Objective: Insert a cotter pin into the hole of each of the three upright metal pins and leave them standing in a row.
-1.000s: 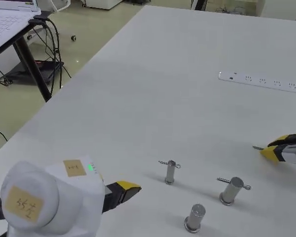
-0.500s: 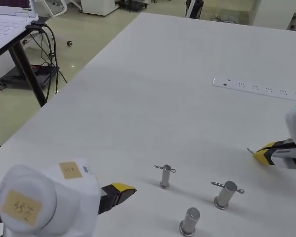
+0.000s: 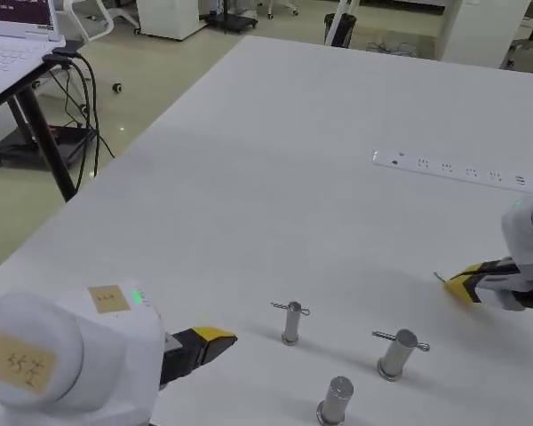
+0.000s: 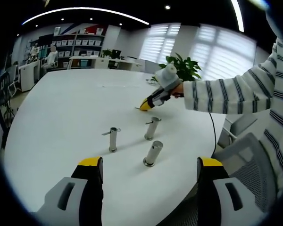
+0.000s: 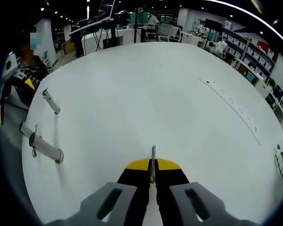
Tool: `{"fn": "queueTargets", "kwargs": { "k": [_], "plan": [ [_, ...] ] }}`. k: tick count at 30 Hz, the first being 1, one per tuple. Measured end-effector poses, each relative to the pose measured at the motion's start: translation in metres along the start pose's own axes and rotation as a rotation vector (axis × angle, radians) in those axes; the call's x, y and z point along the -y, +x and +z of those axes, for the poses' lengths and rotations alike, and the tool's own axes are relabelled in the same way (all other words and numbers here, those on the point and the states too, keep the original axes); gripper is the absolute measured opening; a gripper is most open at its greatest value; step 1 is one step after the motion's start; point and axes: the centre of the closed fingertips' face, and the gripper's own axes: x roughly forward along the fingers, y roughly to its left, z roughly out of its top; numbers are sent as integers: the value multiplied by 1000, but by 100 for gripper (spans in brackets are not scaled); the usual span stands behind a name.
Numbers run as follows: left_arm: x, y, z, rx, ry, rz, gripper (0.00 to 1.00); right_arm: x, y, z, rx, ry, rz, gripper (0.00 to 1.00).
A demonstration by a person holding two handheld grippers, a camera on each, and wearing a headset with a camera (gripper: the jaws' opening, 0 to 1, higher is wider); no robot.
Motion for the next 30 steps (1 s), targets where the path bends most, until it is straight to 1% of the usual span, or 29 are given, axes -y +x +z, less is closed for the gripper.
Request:
{"fn": "queueTargets", "kwargs": {
  "k": [1, 4, 7, 11, 13, 17, 20, 21, 22, 23, 25, 27, 30],
  "plan": [
    [-1, -1, 0, 0, 0, 1, 79, -1, 0, 0, -6, -27, -2, 0],
    [-3, -3, 2, 3, 5, 5, 79, -4, 0, 1, -19, -26, 0, 0],
    [-3, -4, 3, 6, 12, 3, 78, -5, -6, 5, -16, -16, 0, 0],
    [-3, -4, 7, 17, 18, -3, 76, -8, -21, 17, 19, -62, -16, 0],
    [-3, -3, 10, 22, 19, -8, 76, -8, -28, 21, 33, -93, -39, 0],
    [-4, -2, 14, 29, 21, -14, 76, -10, -41, 26, 60, -99, -57, 0],
    [-4, -1, 19, 37, 25, -24, 76, -13, -53, 30, 85, -116, -75, 0],
    [-3, 0, 20, 38, 25, -25, 76, -14, -54, 31, 88, -118, -78, 0],
    [-3, 0, 22, 40, 27, -31, 75, -15, -61, 33, 103, -128, -91, 0],
    [-3, 0, 23, 40, 28, -35, 75, -16, -63, 34, 109, -131, -95, 0],
    [-4, 1, 26, 41, 31, -41, 75, -19, -72, 39, 136, -133, -117, 0],
    [-4, 2, 29, 46, 30, -46, 74, -24, -81, 43, 156, -158, -132, 0],
    [-3, 5, 34, 54, 28, -63, 74, -30, -91, 48, 170, -197, -151, 0]
  ]
}}
